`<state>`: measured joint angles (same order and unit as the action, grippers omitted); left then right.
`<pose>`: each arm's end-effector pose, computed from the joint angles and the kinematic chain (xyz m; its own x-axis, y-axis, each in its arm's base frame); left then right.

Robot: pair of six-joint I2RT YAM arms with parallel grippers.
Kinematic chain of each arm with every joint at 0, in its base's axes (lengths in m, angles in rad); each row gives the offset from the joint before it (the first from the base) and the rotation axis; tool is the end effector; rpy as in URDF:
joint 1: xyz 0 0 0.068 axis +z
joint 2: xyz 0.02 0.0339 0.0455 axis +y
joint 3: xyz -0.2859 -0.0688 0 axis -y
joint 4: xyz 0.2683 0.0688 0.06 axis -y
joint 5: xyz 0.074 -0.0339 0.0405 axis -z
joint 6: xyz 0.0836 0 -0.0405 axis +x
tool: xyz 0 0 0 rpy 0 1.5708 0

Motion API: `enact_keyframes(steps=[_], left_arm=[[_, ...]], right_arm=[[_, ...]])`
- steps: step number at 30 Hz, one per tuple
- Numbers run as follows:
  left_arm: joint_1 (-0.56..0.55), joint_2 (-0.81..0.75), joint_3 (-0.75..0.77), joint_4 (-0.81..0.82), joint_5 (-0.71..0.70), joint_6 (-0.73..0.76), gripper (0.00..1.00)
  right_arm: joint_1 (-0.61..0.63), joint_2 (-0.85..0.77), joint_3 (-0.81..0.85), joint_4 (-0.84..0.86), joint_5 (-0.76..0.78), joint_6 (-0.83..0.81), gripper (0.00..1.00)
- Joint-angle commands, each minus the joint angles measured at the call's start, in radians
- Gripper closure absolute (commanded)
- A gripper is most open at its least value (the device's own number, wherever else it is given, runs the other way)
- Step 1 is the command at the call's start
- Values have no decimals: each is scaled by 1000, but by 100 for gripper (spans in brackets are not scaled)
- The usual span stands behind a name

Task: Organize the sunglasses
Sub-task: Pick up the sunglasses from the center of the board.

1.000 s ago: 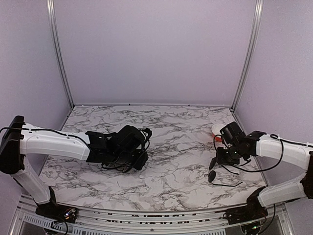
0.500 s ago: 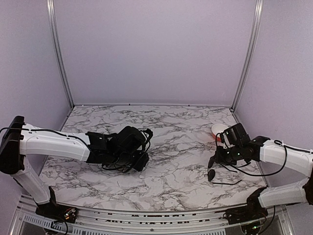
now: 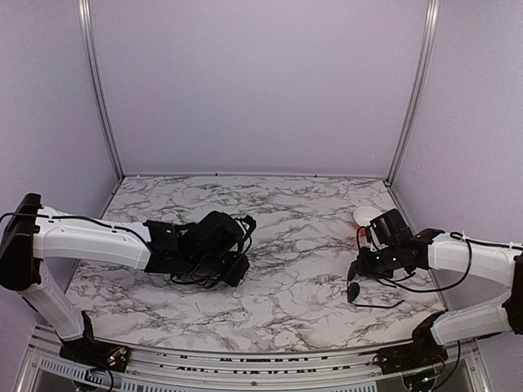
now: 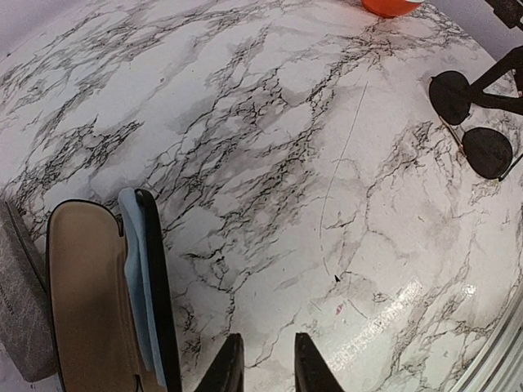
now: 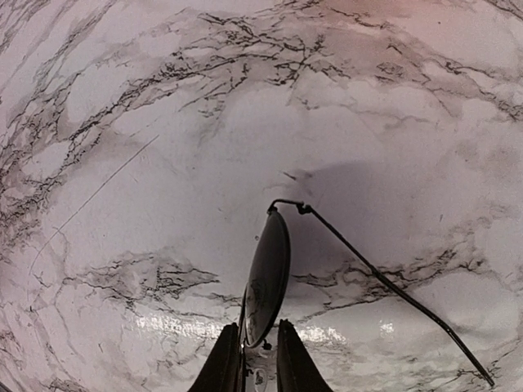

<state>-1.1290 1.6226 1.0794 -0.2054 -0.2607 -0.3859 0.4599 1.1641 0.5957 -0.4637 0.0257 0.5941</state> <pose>0.1943 -0.3604 0.2064 -0.5680 0.3503 -0.7448 0.6249 0.7725 -0.1132 0.2215 0.1073 0.1470 -0.8792 0.1890 -0.4375 0.0727 0.9604 0.2689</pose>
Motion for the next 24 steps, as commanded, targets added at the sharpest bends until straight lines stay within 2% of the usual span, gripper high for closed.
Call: enact_keyframes(steps=[1,7,11,18,24], left_arm=[[-9,20,2,22,14,-8,78],[-9,23,-1,22,12,-5,78],[-9,26,6,21,11,1,78],[-9,14,15,22,5,13,78],[-8,-27,24,22,-9,44,78]], right_arm=[[-8,34,8,59,10,-10,83],[-8,70,-4,96,9,-10,89],[-8,76,-5,103,10,-10,99],[-9,36,33,70,-15,-31,100],[-9,-64,99,62,-129,-93,100]])
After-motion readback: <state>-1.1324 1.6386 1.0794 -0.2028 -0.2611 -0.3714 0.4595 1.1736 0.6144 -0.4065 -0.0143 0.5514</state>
